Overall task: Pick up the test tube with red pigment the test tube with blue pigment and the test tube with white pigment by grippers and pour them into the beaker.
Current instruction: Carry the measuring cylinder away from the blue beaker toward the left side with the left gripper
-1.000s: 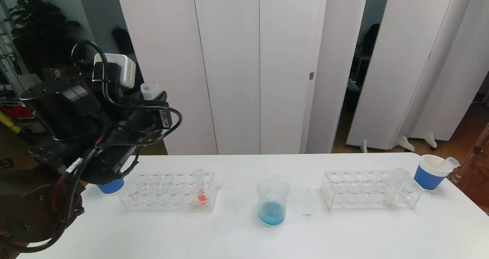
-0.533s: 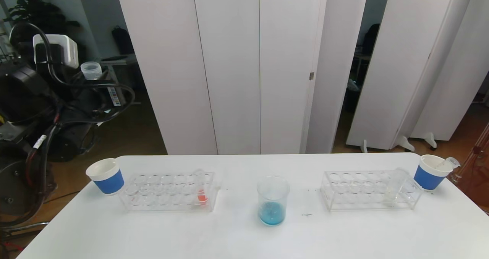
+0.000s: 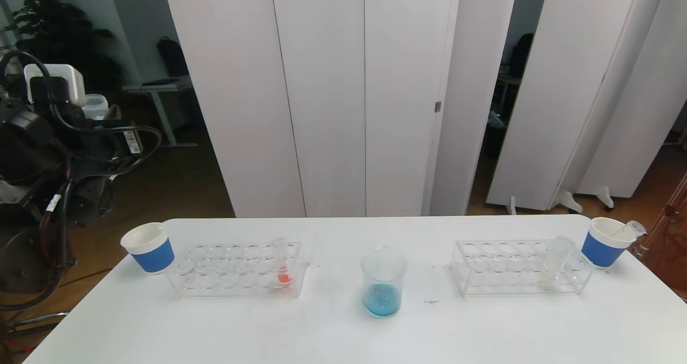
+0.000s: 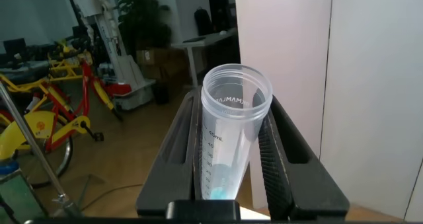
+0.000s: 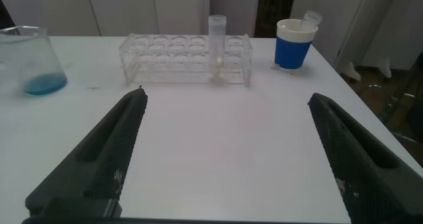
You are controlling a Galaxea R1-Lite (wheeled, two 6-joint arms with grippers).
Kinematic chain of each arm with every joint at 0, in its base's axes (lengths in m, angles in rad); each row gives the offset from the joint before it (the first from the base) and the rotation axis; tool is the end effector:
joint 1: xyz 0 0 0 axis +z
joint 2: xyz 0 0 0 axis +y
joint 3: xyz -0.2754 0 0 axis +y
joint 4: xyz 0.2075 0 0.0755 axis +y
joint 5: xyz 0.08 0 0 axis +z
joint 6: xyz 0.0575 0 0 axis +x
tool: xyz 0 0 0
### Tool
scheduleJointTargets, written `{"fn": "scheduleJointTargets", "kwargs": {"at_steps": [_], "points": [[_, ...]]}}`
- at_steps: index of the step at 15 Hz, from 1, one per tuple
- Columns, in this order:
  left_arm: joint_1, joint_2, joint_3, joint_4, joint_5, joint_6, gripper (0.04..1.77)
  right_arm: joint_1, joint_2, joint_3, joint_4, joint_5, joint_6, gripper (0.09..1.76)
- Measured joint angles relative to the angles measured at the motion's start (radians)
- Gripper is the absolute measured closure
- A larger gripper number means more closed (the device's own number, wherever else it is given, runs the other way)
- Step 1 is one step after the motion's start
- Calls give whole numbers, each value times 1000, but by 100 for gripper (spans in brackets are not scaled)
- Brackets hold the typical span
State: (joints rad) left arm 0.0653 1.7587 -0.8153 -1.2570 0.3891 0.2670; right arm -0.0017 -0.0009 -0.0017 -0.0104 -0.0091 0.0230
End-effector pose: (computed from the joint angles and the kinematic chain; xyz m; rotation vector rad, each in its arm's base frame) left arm 0.3589 0.0453 0.1880 0.2093 -0.2498 0.4890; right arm 0.0694 -0.0006 0.0776 0.0230 -0.0131 -0.0106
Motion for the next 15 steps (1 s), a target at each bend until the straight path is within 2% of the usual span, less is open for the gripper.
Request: {"fn": "scheduleJointTargets", "kwargs": {"at_steps": [5,8,15], "points": [[45,104,35,-101,-2,-12,122,0,0,0,0,0,0,10],[79,171,58,-126,-39,-52,122,0,0,0,0,0,0,10],[105,278,92,-200,-42,-84,122,0,0,0,0,0,0,10]]}}
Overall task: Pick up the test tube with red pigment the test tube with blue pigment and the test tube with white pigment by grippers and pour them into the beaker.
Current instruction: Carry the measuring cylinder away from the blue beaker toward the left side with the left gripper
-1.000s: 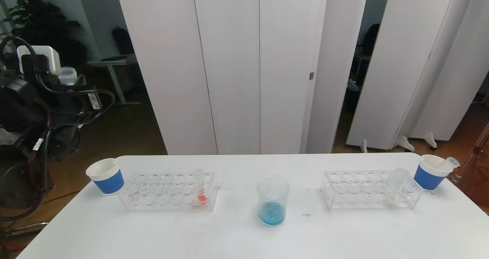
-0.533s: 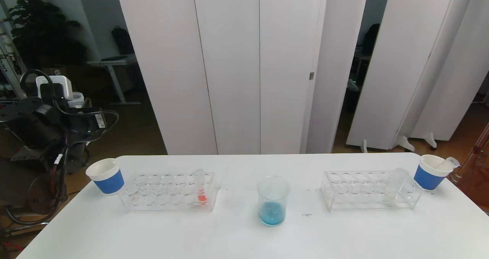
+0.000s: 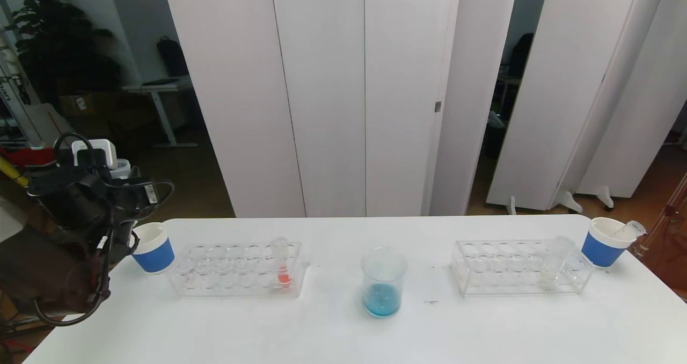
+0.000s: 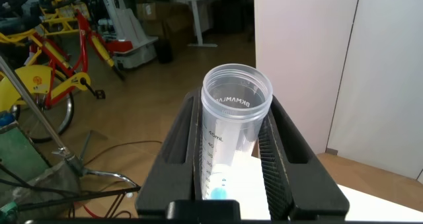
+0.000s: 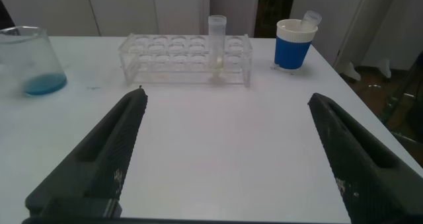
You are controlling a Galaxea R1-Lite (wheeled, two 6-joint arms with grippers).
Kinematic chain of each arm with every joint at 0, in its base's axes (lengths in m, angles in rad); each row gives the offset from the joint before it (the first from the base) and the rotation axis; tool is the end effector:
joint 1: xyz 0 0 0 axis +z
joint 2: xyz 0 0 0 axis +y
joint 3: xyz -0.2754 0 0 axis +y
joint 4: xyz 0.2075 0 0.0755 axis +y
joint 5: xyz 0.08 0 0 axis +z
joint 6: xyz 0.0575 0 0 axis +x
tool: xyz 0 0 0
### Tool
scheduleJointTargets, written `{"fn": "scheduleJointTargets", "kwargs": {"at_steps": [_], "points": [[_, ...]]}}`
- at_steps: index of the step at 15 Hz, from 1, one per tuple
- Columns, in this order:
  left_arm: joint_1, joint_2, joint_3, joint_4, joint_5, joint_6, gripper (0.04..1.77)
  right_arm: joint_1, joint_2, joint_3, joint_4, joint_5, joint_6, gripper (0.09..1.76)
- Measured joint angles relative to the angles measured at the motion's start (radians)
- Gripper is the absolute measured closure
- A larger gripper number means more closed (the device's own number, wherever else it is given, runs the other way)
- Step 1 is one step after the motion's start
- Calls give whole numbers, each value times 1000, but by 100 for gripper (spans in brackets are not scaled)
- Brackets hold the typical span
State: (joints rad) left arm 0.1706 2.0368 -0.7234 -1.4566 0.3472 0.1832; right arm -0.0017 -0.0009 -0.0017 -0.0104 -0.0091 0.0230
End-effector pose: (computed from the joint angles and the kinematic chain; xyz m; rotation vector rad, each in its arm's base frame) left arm 0.3734 0.0842 0.0837 0.1660 -0.0965 0.5286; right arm 0.0694 -0.0006 0.0776 0.0230 -0.0131 -0.0106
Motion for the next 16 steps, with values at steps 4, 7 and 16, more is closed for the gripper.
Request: {"fn": "scheduleJointTargets", "kwargs": {"at_steps": [4,7,16], "points": [[23,56,31,-50,-14,-29,122,0,0,0,0,0,0,10],[25,92,40,-56,-16,-56,122,0,0,0,0,0,0,10],[31,179,51,-85,-15,-90,122,0,0,0,0,0,0,10]]}}
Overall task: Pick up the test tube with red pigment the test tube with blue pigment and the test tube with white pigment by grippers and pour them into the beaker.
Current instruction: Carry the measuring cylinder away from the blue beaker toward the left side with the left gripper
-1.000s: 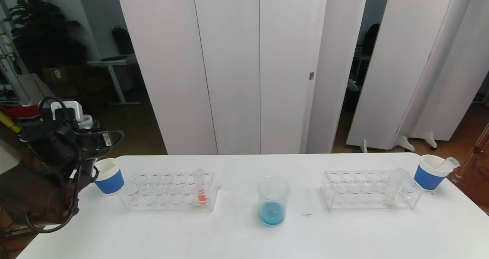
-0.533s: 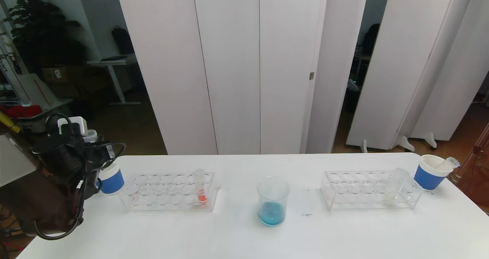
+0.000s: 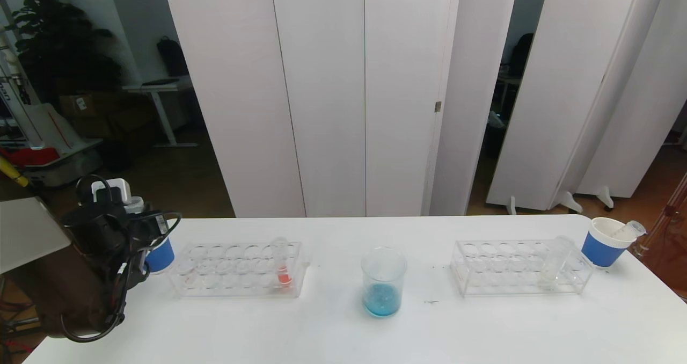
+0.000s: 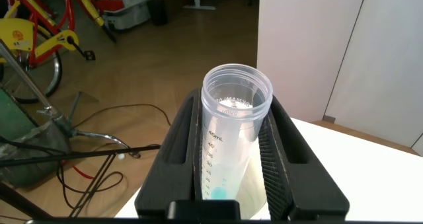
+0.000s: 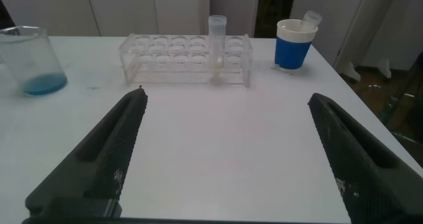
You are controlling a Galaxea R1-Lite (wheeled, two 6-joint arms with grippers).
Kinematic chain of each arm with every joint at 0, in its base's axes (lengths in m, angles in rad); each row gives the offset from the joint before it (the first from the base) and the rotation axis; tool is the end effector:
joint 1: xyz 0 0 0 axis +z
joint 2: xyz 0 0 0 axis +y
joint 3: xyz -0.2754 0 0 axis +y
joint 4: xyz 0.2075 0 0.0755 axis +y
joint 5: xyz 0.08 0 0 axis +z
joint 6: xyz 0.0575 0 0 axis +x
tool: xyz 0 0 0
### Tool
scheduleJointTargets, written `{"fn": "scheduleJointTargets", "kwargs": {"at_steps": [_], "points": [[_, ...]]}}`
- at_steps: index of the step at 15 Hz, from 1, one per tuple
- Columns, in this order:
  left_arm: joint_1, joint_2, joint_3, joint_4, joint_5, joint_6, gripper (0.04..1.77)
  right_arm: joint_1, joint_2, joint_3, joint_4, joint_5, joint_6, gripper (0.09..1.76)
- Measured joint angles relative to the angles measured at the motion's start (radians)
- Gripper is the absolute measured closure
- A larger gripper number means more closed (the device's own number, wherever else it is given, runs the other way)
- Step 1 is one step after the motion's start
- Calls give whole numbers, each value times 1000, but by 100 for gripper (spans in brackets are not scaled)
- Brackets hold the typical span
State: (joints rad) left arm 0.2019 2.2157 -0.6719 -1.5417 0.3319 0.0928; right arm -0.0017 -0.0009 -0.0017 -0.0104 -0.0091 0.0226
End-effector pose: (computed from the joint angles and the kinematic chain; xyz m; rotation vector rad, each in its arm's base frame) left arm 0.3695 0.0948 0.0144 0.0907 0.0269 0.5333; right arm 0.0694 -0.0006 0.0776 0.0226 -0.0131 -0.0107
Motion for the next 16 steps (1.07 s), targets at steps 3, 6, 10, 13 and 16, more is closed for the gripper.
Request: {"fn": "scheduleJointTargets", "kwargs": {"at_steps": [3,6,10,13,16], "points": [[0,11,-1,0,0,1,122,0,0,0,0,0,0,10],[-1,13,0,1,0,4,122,0,0,0,0,0,0,10],[0,13,1,2,-1,14,122,0,0,0,0,0,0,10],[0,13,3,3,-2,15,92,0,0,0,0,0,0,10],[1,12,5,3,-3,9,8,0,0,0,0,0,0,10]]}}
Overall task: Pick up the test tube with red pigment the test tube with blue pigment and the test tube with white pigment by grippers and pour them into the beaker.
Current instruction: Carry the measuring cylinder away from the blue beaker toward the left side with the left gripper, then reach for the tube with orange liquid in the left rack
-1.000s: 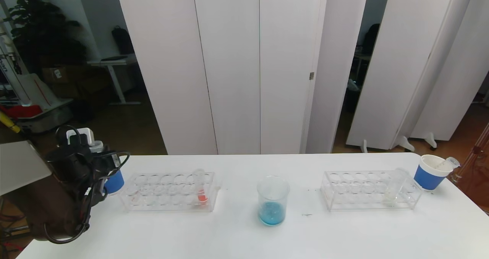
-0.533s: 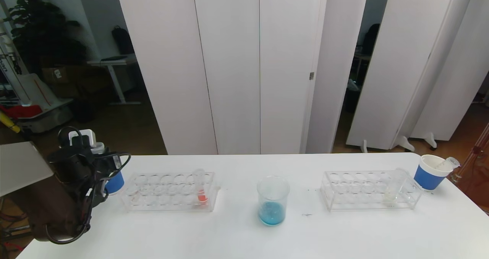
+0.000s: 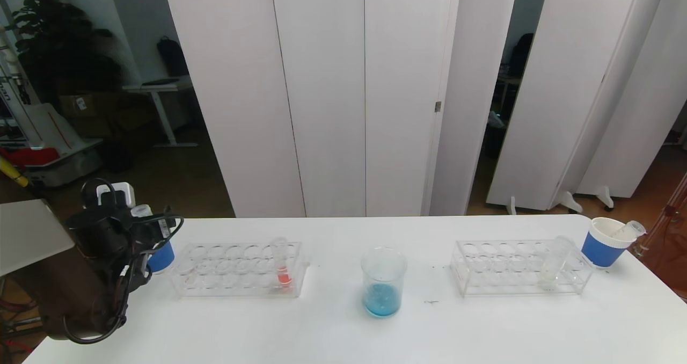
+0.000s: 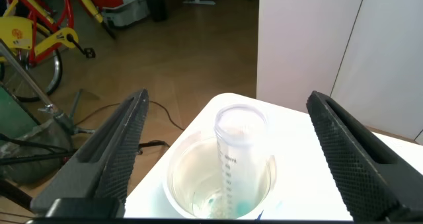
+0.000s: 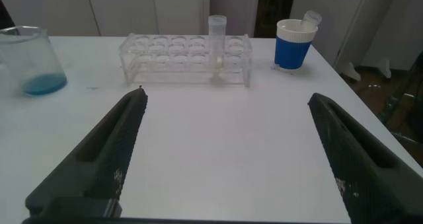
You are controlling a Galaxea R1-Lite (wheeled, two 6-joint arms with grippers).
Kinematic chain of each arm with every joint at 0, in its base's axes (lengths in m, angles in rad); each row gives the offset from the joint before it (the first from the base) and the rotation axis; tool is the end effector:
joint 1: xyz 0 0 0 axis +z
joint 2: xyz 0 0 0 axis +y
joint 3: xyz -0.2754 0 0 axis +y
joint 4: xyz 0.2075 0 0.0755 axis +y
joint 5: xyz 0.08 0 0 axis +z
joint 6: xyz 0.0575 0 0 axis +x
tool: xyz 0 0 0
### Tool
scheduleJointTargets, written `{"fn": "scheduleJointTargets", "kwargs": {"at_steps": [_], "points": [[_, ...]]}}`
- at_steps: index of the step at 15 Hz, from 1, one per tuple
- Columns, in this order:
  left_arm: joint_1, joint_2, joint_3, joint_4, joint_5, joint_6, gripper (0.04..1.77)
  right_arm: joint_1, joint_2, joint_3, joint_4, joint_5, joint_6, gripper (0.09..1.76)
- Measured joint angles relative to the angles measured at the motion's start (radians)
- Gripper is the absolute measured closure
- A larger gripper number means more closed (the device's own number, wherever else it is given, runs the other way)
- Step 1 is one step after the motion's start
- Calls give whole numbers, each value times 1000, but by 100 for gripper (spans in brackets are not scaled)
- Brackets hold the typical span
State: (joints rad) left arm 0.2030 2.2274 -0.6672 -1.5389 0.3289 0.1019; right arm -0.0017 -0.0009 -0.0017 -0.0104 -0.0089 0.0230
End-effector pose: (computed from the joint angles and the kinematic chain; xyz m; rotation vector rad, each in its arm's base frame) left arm 0.3686 0.0948 0.0086 0.1008 0.0486 0.5303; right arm 0.0694 -0.0006 0.0776 0.0230 -0.0131 -0.0104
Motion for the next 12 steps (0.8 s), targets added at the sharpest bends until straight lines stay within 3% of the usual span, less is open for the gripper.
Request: {"fn": "scheduleJointTargets", "kwargs": {"at_steps": [6,12], "points": [[5,-14,6,1,-20,4,6,0,0,0,0,0,0,10],[5,-165,126,24,-130,7,6,0,0,0,0,0,0,10]]}}
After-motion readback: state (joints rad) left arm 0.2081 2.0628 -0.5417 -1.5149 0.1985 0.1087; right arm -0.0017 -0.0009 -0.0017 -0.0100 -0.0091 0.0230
